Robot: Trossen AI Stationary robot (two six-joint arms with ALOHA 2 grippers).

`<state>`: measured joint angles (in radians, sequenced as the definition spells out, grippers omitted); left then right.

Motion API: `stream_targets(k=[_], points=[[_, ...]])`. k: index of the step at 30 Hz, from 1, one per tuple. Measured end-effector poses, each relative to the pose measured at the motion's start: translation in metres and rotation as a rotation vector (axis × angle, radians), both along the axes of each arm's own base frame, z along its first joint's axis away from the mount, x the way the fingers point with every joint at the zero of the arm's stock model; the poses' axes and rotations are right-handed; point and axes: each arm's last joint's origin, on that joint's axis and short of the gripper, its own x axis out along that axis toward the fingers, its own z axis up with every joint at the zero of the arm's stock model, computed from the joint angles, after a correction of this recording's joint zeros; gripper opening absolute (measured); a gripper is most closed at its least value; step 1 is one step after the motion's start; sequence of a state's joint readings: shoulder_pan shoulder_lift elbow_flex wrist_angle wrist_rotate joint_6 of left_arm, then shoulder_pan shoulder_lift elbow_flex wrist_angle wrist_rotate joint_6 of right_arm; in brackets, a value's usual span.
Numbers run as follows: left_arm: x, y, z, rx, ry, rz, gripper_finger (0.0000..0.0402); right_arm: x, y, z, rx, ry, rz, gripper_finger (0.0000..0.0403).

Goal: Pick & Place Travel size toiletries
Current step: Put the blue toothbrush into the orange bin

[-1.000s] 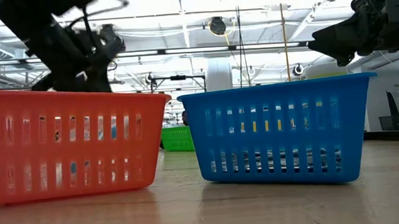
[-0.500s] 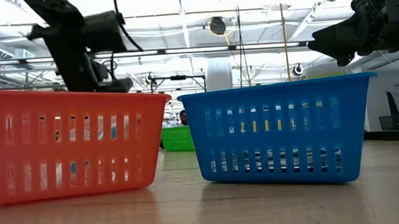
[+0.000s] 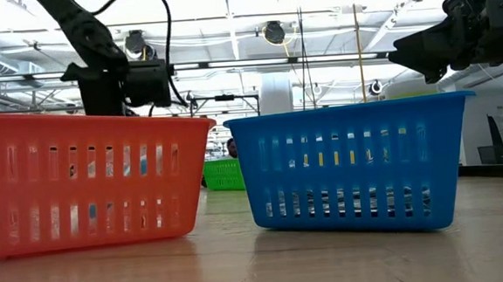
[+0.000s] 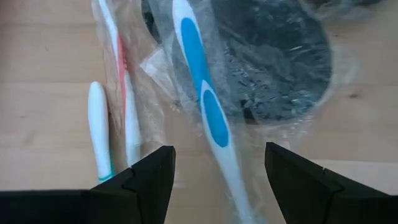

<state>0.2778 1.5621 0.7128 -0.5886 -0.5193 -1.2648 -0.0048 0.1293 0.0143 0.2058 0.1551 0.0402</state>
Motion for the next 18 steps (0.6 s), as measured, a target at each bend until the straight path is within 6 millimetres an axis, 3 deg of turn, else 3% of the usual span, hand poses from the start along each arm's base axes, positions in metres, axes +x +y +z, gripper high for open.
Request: stream_targets(k=[8,18], points=[[-0.0004,0.0056,-0.0064,-0.027,0.015,0.018,0.0197,0.0000,0.0000,-0.0002,0.000,0.001,0.000,0.0174],[0.0010,0.0019,-0.0062,-0.027,0.013,0.002,0.0084,0.0000,0.0000,-0.0001,0.000,0.000,0.000,0.0174]])
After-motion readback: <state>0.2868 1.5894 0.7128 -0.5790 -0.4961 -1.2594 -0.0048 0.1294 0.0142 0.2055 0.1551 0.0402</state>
